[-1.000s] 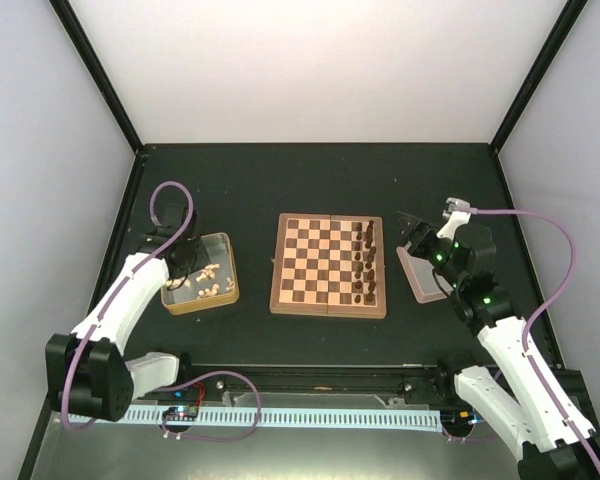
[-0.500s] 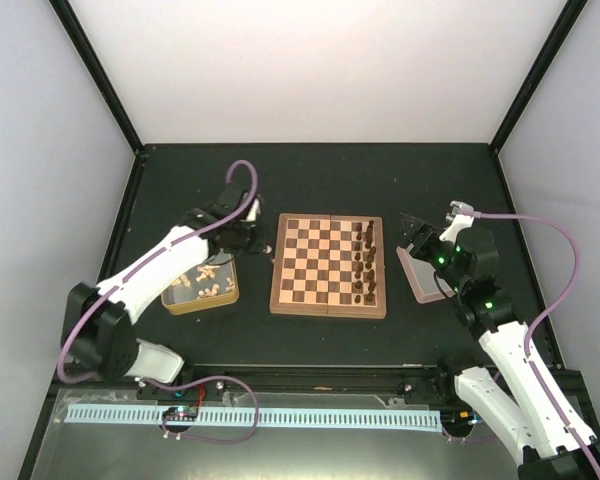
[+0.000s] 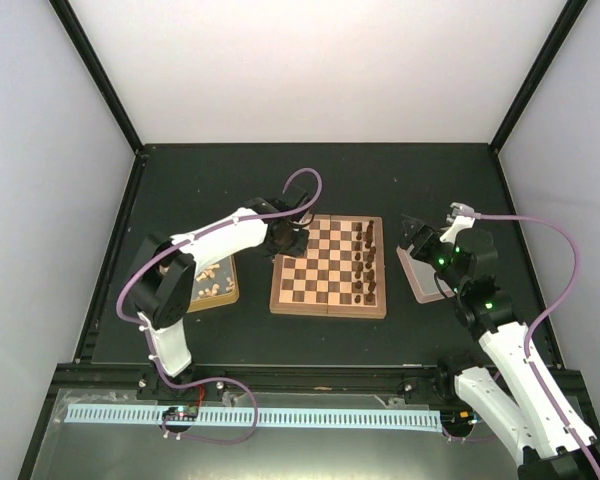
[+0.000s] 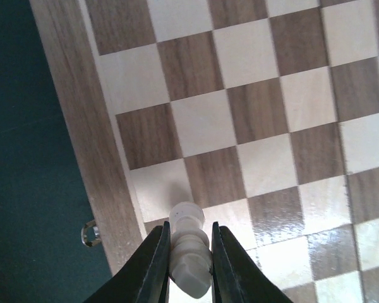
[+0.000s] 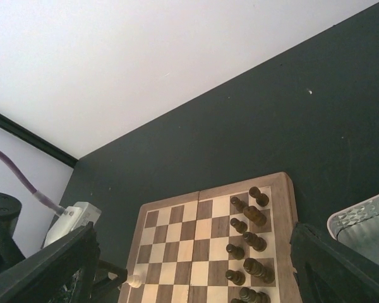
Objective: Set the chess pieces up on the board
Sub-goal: Place the chess piece on the chessboard.
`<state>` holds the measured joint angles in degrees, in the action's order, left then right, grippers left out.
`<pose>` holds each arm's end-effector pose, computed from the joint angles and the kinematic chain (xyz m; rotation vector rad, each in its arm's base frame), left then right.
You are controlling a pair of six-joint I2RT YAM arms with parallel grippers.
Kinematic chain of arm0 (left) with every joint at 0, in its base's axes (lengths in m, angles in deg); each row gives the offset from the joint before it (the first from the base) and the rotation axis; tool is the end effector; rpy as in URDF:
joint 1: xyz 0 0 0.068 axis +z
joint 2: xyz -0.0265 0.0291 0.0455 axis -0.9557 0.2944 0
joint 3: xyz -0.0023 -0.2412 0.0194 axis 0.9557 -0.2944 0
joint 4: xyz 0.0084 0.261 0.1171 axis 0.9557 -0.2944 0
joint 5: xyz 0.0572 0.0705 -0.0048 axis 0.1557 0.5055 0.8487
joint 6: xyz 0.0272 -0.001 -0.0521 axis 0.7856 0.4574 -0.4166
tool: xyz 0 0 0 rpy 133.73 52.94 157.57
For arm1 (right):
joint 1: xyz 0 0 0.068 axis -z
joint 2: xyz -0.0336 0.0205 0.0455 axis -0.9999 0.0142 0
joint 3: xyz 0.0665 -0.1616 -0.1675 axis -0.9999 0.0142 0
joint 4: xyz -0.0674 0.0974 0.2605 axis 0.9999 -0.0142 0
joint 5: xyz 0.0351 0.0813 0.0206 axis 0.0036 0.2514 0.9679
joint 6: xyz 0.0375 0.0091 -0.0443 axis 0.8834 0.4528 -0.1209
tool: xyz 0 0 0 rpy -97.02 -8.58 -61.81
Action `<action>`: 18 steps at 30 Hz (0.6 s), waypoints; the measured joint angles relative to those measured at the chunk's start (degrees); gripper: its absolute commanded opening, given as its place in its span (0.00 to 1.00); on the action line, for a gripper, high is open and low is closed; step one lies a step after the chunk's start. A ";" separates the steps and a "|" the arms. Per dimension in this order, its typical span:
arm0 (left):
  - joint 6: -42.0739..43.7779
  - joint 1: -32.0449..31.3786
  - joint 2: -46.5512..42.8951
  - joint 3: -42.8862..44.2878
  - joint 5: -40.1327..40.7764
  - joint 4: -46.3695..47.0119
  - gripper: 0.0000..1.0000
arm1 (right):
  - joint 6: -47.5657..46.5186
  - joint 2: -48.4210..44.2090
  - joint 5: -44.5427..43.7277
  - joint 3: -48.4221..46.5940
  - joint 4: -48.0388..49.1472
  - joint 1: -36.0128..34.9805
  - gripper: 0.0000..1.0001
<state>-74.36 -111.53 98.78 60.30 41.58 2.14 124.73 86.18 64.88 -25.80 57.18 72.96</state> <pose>0.3044 -0.2401 0.1657 0.3204 2.7610 -0.2070 0.2175 0.0660 0.2720 0.3386 1.9146 0.7108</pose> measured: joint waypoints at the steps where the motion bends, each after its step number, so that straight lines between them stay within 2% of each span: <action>1: 0.20 0.00 0.63 0.00 0.72 -0.26 0.16 | 0.00 0.04 -0.02 0.00 -0.02 0.00 0.83; 12: 0.55 0.00 2.60 0.00 4.00 1.18 0.15 | 0.02 0.35 -0.04 0.00 -0.09 0.00 0.83; 18: 0.55 0.00 2.71 0.00 4.26 2.01 0.20 | 0.02 0.35 -0.04 0.00 -0.39 0.00 0.83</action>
<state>-73.82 -111.53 101.49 60.30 45.85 4.15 124.75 86.53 64.84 -25.80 56.79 72.96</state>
